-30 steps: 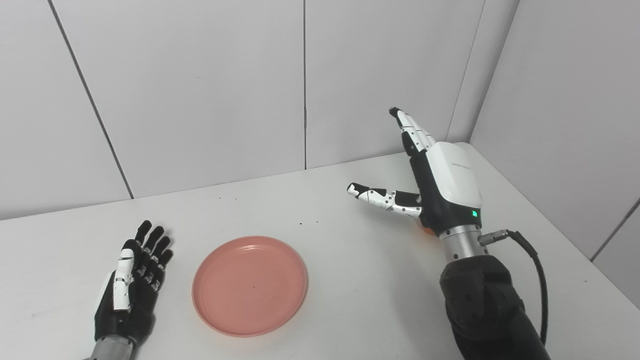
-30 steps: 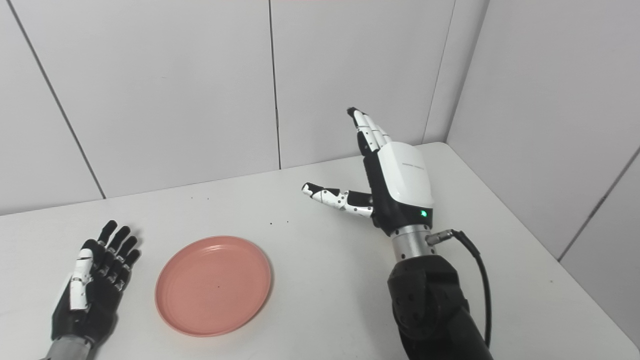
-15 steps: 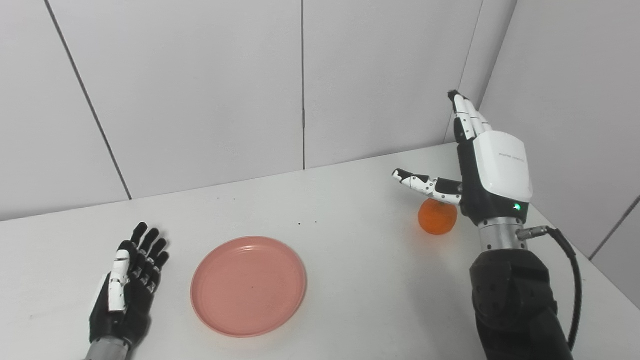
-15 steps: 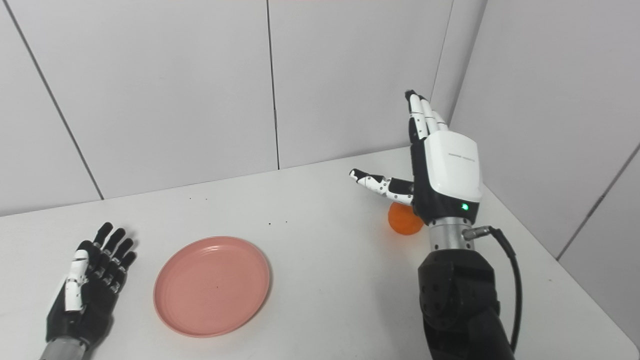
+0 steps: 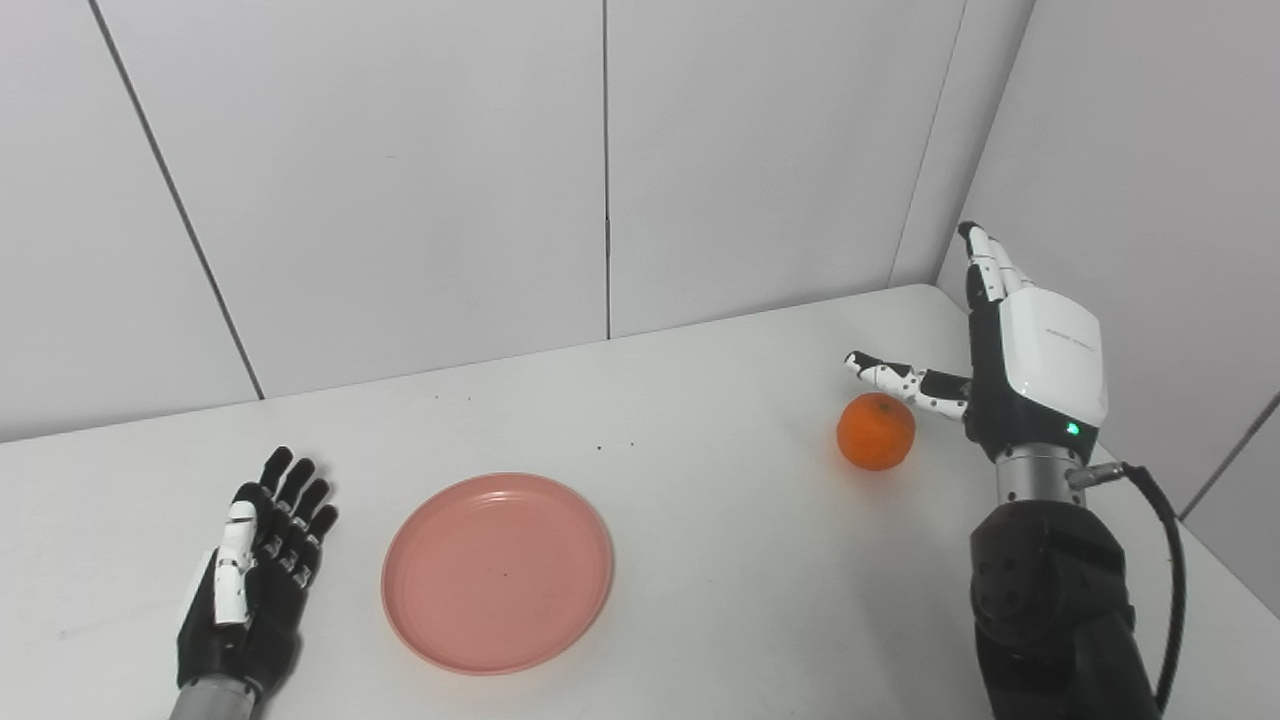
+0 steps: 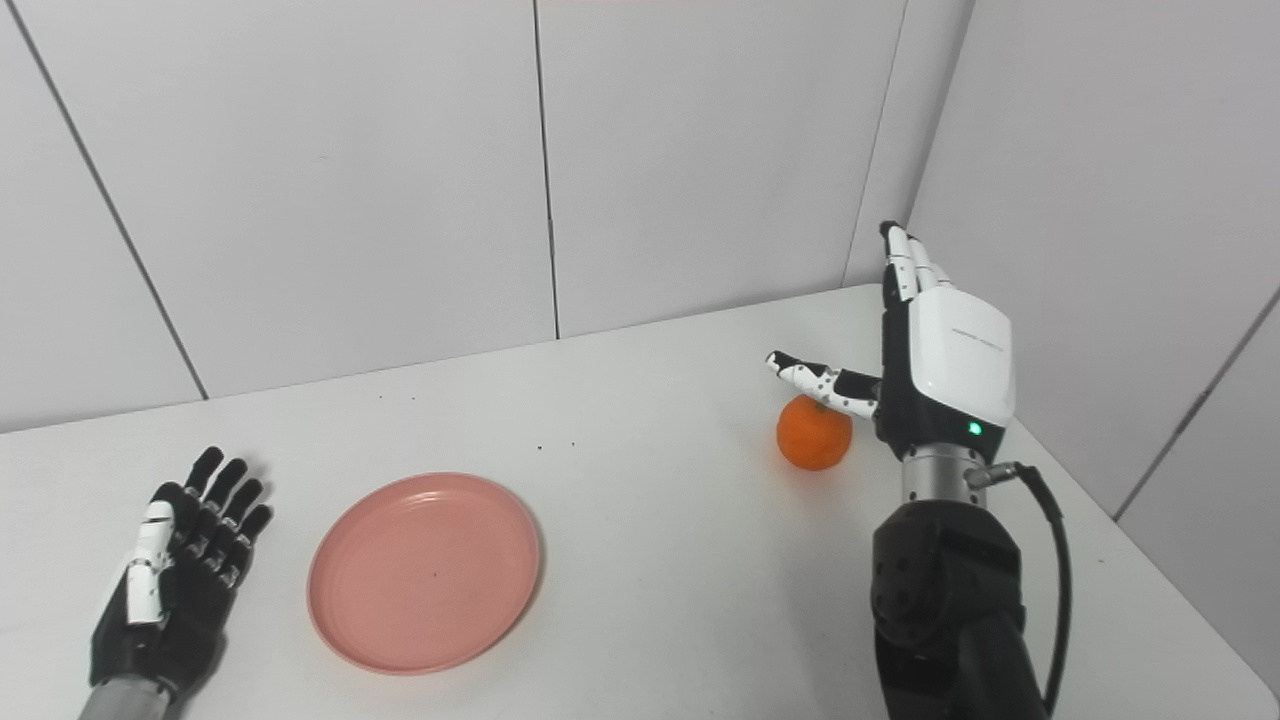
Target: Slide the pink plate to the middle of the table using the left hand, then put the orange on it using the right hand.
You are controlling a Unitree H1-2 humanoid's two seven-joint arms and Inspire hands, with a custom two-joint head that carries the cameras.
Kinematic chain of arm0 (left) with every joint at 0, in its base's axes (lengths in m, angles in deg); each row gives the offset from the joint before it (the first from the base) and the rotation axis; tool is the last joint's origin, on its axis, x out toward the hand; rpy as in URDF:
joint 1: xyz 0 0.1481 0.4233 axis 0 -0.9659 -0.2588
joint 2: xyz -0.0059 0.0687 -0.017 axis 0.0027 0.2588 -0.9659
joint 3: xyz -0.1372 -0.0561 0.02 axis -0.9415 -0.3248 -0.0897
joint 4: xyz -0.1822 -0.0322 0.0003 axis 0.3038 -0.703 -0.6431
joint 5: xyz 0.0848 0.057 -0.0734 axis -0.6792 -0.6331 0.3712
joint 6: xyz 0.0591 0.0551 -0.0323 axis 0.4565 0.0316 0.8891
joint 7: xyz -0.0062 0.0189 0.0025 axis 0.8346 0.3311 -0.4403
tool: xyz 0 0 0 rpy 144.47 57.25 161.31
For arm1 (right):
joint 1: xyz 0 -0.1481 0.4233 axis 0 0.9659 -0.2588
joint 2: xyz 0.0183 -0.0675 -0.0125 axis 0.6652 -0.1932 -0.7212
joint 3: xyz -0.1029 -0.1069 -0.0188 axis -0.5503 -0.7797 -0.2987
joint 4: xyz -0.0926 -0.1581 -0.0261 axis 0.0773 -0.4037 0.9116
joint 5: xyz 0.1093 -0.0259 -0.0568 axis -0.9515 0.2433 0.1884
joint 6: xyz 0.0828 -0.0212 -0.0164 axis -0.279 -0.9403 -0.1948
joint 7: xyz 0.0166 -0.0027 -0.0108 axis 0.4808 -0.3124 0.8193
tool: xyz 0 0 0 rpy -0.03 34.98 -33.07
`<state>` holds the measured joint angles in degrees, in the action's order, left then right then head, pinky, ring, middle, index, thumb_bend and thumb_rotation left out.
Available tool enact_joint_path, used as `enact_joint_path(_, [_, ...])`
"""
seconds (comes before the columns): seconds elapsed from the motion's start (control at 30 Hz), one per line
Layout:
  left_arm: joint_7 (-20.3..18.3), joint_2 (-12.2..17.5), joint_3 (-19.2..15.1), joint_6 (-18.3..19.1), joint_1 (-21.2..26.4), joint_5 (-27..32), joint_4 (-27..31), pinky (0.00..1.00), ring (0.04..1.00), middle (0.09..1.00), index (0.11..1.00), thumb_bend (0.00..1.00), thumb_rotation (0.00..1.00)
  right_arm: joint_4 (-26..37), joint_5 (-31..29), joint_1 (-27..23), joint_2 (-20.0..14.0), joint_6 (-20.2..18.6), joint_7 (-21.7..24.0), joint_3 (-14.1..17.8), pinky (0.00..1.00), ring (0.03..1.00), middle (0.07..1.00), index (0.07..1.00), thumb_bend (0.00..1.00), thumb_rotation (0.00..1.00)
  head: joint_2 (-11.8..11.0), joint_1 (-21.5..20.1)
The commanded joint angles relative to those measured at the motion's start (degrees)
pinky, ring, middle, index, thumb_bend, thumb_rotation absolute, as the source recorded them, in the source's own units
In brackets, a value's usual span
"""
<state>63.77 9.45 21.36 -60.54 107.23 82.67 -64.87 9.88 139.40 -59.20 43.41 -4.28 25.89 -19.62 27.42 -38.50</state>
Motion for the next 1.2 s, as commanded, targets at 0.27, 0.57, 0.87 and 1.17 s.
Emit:
enact_joint_path(0.27, [0.57,0.05,0.25,2.94,-1.09,-0.07,1.84,1.0,0.985,0.987,0.986,0.3,1.0,-4.27,-6.3,-2.16,-1.34,0.04,-1.69,0.4,0.71,0.849,0.911,0.938,0.96,0.48,0.22,0.19])
enact_joint_path(0.57, [1.35,0.05,0.36,4.7,-1.3,-0.43,3.27,1.0,0.995,0.993,0.99,0.31,1.0,-8.84,-6.19,-3.17,-1.62,-0.27,-0.64,-0.93,0.75,0.872,0.926,0.948,1.0,0.54,0.14,-0.25])
enact_joint_path(0.87, [1.52,-0.01,0.39,4.56,-1.59,-0.26,3.9,1.0,0.983,0.986,0.983,0.29,1.0,-13.62,-7.74,-4.25,-2.67,-0.23,-1.48,-1.82,0.74,0.872,0.921,0.937,1.0,0.52,0.41,-0.11])
enact_joint_path(1.17, [1.53,0.08,0.3,5.15,-1.48,0.07,4.15,1.0,0.989,0.987,0.987,0.29,1.0,-16.76,-9.25,-5.31,-3.62,-0.29,-1.79,-1.88,0.74,0.877,0.92,0.945,1.0,0.47,0.5,-0.04])
